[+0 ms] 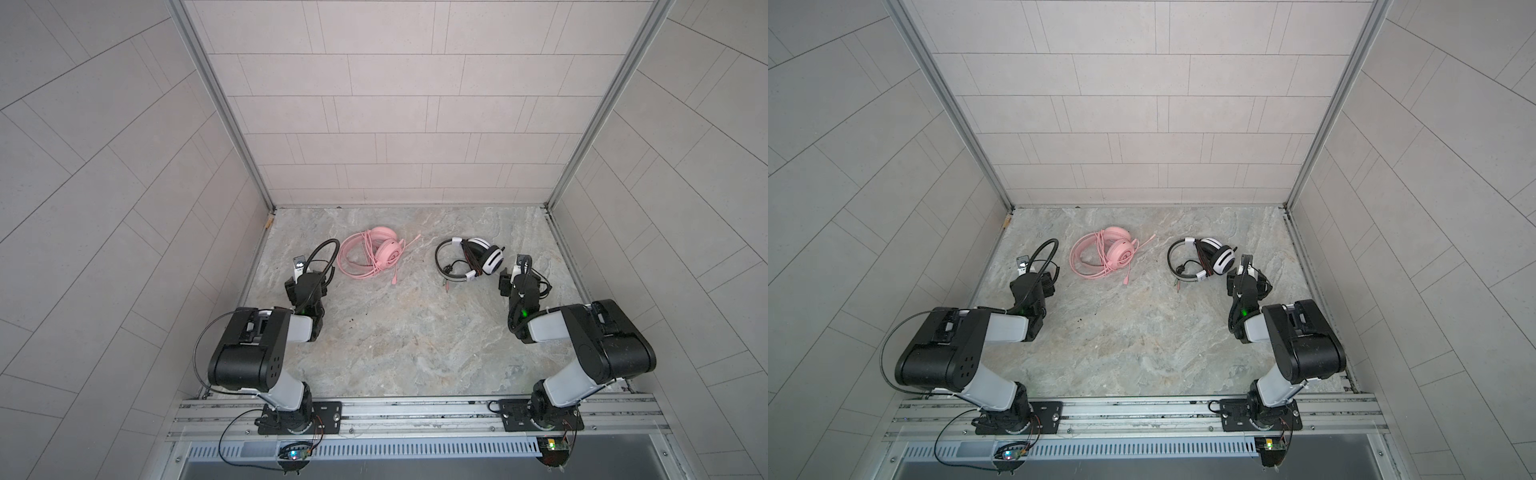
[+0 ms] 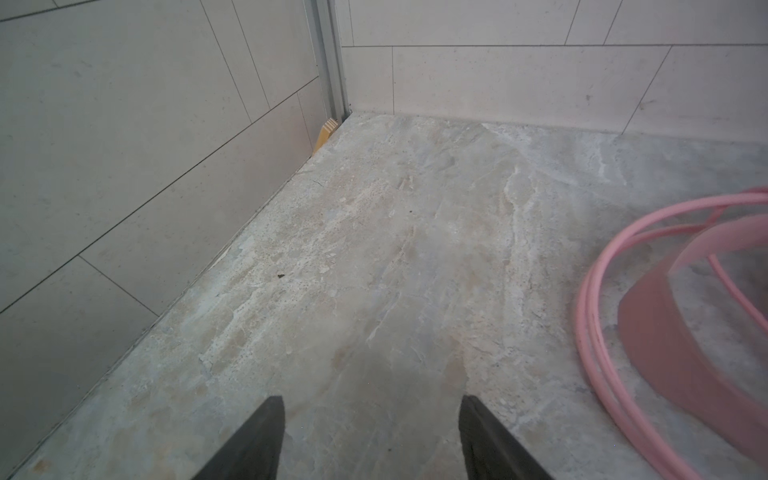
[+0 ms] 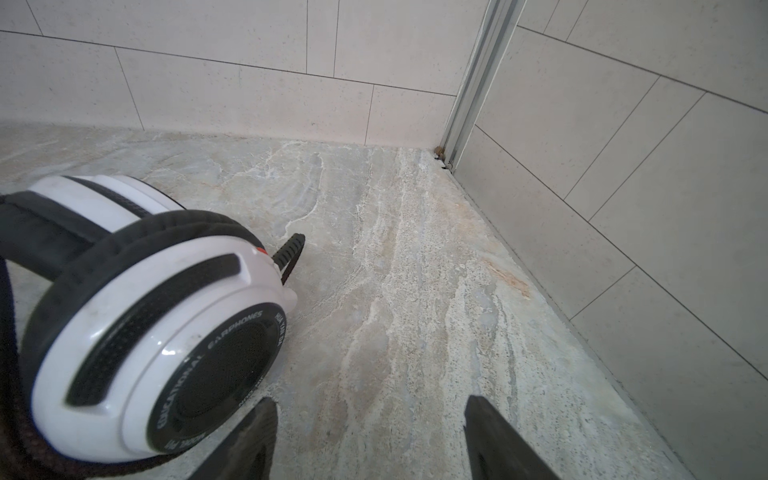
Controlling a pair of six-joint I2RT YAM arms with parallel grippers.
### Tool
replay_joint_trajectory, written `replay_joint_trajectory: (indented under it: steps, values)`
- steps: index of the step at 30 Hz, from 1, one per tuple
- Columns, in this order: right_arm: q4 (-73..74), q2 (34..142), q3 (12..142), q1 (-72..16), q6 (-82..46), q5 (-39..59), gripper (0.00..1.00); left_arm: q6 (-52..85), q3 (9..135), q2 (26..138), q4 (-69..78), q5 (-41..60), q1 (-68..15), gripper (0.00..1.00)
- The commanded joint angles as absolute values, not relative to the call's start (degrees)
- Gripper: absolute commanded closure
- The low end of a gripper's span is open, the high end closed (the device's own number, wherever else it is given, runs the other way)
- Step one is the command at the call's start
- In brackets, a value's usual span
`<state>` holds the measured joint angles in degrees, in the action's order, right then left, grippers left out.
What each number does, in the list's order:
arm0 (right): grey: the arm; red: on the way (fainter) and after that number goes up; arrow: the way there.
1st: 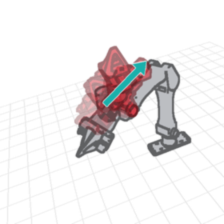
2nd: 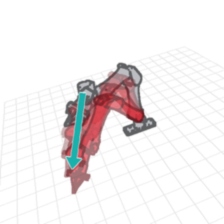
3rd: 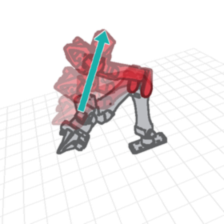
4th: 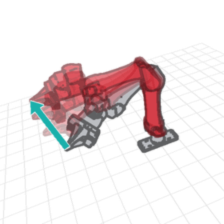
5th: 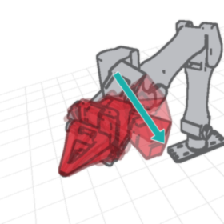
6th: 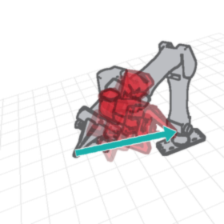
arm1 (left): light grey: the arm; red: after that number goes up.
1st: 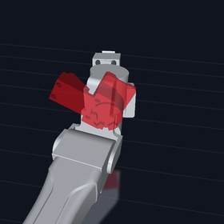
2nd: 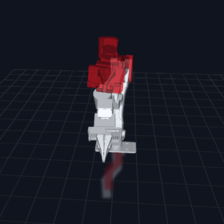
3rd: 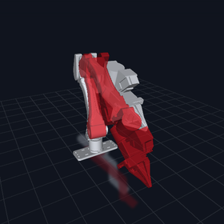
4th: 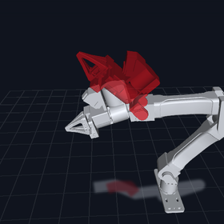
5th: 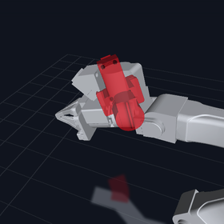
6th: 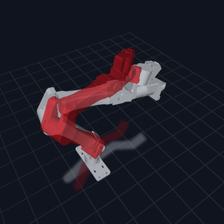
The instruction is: Wrap the headphones
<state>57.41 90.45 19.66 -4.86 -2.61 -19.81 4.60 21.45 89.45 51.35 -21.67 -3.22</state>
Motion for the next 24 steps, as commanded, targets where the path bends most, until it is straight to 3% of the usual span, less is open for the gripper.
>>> replay_joint_trajectory:
  steps: [1,3,10,12,13,14,24]
  values:
    - [57.49,90.77,20.18,-5.19,-1.58,-19.95,0.28,3.11,20.25,91.41,58.4,-20.39,-2.97,0.24]
    - [57.48,90.78,20.19,-5.14,-1.52,-19.95,0.28,4.04,21.43,89.66,52.98,-20.41,-2.91,0.23]
    - [57.63,90.71,20.09,-5.14,-1.56,-19.95,0.26,3.35,20.84,91.01,56.59,-20.52,-3.0,0.22]
    - [57.69,90.79,20.05,-5.14,-1.55,-19.95,0.21,3.49,20.93,90.66,55.71,-20.35,-2.94,0.22]
    - [57.58,90.71,20.07,-5.18,-1.56,-19.95,0.06,3.44,20.92,90.83,56.19,-20.39,-2.99,0.22]
    - [57.73,90.7,20.1,-5.13,-1.49,-19.95,0.01,3.43,20.92,90.83,56.23,-20.48,-2.99,0.21]
    - [57.79,90.7,20.09,-5.26,-1.41,-20.09,0.01,3.45,20.92,90.77,56.12,-20.39,-2.99,0.21]
